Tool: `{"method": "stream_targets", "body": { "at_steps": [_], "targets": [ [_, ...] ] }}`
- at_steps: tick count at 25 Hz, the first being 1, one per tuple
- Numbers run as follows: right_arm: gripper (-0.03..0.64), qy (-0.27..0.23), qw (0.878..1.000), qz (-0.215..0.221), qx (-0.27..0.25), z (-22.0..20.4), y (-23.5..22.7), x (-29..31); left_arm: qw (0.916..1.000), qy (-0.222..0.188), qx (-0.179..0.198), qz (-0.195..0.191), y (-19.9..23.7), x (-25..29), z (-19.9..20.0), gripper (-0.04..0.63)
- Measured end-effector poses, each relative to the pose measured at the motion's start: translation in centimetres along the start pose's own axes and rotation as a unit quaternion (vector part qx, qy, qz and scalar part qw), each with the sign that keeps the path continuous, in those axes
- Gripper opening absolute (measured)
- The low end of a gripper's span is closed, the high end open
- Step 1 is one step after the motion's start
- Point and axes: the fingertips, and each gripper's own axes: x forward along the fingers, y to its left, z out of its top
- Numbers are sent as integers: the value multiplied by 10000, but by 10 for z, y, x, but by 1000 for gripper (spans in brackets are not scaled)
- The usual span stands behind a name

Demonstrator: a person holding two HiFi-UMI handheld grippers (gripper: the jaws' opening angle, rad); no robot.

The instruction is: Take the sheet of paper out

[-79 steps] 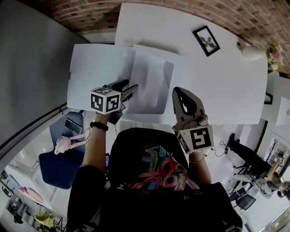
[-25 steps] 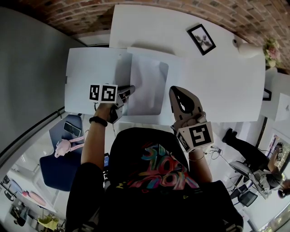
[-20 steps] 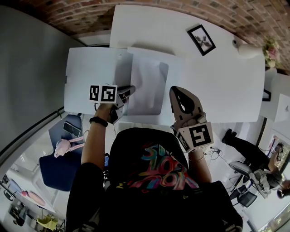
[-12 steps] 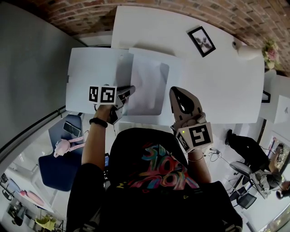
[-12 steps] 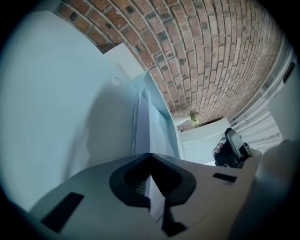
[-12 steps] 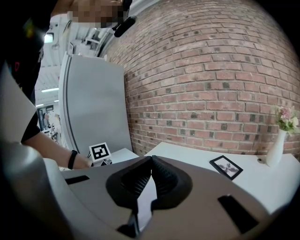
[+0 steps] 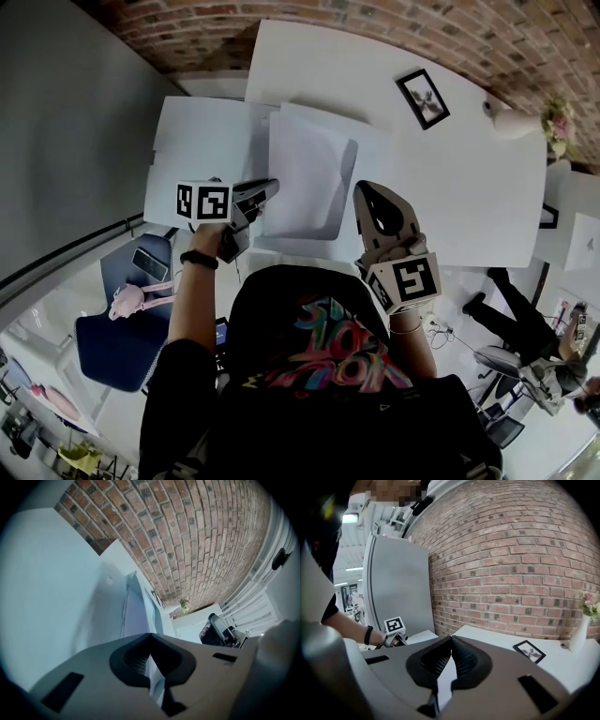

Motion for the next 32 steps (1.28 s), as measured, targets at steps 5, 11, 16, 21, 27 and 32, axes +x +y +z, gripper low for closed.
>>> {"method": "stream_targets", "body": {
  "at_steps": [5,11,16,21,27,32],
  "targets": [
    [15,-93,9998,113,-103,10,9,0,9994,-292,121,-149,-20,-21,3,21],
    [15,-570,9972,354,-318,31,22,2,9952,-875,330,-297,-50,-53,15,21],
    [15,-692,9955,493,-428,43,35,3,9889,-1337,513,-392,-75,-83,25,21],
    [15,-883,9926,620,-550,59,46,6,9786,-1857,816,-336,-103,-115,34,21],
    [15,-1143,9892,629,-668,85,49,6,9580,-2532,1319,-259,-139,-149,53,21],
    [15,-1366,9862,546,-766,106,49,0,9303,-3177,1821,-230,-174,-171,69,21]
  ]
}}
